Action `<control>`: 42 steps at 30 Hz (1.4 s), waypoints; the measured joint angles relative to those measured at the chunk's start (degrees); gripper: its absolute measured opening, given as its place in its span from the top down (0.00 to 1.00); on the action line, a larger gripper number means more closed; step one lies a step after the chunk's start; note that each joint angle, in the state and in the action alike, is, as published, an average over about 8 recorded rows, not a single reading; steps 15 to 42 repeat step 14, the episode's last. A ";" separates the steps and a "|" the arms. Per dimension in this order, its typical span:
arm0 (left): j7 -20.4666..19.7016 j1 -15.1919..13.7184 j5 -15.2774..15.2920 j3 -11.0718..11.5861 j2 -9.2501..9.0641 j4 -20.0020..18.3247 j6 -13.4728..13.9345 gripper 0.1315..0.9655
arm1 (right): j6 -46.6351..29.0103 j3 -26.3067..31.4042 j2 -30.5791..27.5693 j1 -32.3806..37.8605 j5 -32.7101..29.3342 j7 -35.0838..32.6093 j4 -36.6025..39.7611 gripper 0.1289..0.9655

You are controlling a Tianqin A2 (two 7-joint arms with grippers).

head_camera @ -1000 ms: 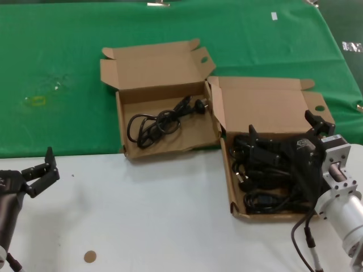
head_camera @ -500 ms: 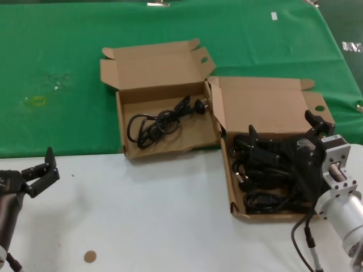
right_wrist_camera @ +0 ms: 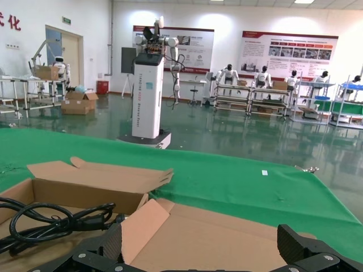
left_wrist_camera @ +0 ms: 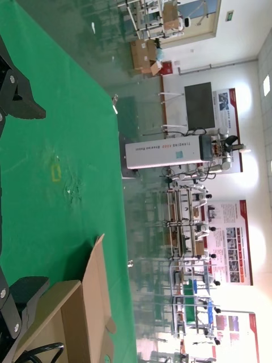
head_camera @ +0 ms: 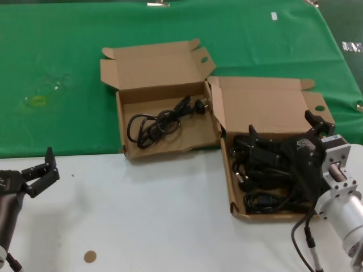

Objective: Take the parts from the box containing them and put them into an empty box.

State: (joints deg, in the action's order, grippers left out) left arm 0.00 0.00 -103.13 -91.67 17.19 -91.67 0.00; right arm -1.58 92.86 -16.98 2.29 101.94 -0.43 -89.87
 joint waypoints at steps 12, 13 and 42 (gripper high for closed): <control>0.00 0.00 0.00 0.00 0.00 0.00 0.00 0.00 | 0.00 0.00 0.00 0.00 0.00 0.00 0.00 0.00; 0.00 0.00 0.00 0.00 0.00 0.00 0.00 0.00 | 0.00 0.00 0.00 0.00 0.00 0.00 0.00 0.00; 0.00 0.00 0.00 0.00 0.00 0.00 0.00 0.00 | 0.00 0.00 0.00 0.00 0.00 0.00 0.00 0.00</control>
